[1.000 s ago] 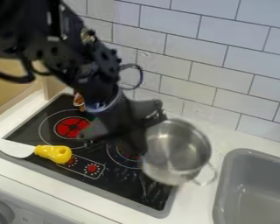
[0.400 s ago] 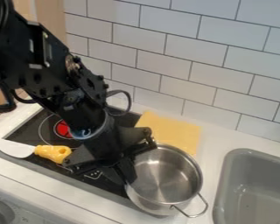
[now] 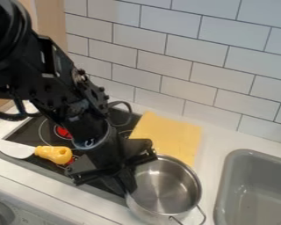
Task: Move the silver pot to the lower right side of the burner
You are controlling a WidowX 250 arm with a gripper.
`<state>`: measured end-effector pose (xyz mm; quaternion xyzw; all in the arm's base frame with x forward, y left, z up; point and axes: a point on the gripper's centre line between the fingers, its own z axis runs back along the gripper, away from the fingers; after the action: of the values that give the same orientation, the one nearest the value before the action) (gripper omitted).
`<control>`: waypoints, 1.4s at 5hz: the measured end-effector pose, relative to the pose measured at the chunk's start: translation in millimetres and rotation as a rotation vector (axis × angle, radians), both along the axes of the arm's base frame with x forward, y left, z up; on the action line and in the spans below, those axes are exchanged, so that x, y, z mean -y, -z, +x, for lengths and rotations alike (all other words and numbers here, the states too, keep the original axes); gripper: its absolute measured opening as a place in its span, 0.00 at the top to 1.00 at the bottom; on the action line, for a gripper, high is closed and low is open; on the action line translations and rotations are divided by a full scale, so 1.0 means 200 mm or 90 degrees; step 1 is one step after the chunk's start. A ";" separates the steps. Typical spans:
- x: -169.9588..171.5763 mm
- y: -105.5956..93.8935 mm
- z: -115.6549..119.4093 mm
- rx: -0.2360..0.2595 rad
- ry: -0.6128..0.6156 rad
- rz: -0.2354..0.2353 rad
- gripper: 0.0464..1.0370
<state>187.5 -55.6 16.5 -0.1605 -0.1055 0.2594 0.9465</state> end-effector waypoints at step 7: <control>0.00 -0.11 0.00 0.031 0.019 -0.025 0.04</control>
<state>186.9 -55.8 38.8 -0.1865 -0.1207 0.2432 0.9442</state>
